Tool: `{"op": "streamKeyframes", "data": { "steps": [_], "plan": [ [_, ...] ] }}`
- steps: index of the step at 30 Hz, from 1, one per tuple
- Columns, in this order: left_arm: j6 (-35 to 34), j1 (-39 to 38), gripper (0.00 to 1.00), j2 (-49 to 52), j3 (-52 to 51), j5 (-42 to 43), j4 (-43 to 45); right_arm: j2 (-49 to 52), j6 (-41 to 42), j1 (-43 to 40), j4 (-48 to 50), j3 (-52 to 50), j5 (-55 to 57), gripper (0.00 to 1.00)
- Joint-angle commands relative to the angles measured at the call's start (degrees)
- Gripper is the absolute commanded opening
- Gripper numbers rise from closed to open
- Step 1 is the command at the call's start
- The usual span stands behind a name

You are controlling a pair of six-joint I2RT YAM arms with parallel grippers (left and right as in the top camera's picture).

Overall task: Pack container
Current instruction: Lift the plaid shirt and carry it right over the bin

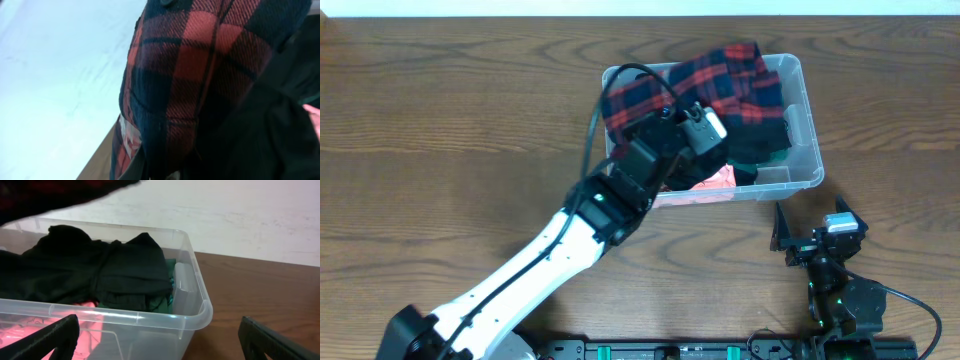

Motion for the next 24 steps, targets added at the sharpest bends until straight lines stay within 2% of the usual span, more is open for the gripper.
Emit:
{"op": "streamKeyframes", "data": {
  "steps": [1, 10, 21, 22, 24],
  "plan": [
    [0.20, -1.18, 0.06, 2.27, 0.37, 0.61, 2.99, -0.22, -0.72, -0.33, -0.26, -0.09, 0.37, 0.99],
    [0.17, -1.70, 0.06, 7.72, 0.37, 0.66, 8.26, -0.22, -0.72, -0.33, -0.24, -0.09, 0.37, 0.99],
    [-0.52, -2.99, 0.06, 9.49, 0.33, 3.63, 4.94, -0.22, -0.72, -0.33, -0.24, -0.09, 0.37, 0.99],
    [-0.55, -2.99, 0.08, 9.49, 0.33, 3.63, 4.17, -0.22, -0.72, -0.33, -0.24, -0.09, 0.37, 0.99],
    [-0.52, -2.97, 0.23, 9.49, 0.33, 3.61, 2.36, -0.22, -0.72, -0.33, -0.26, -0.09, 0.37, 0.99]
  ]
}}
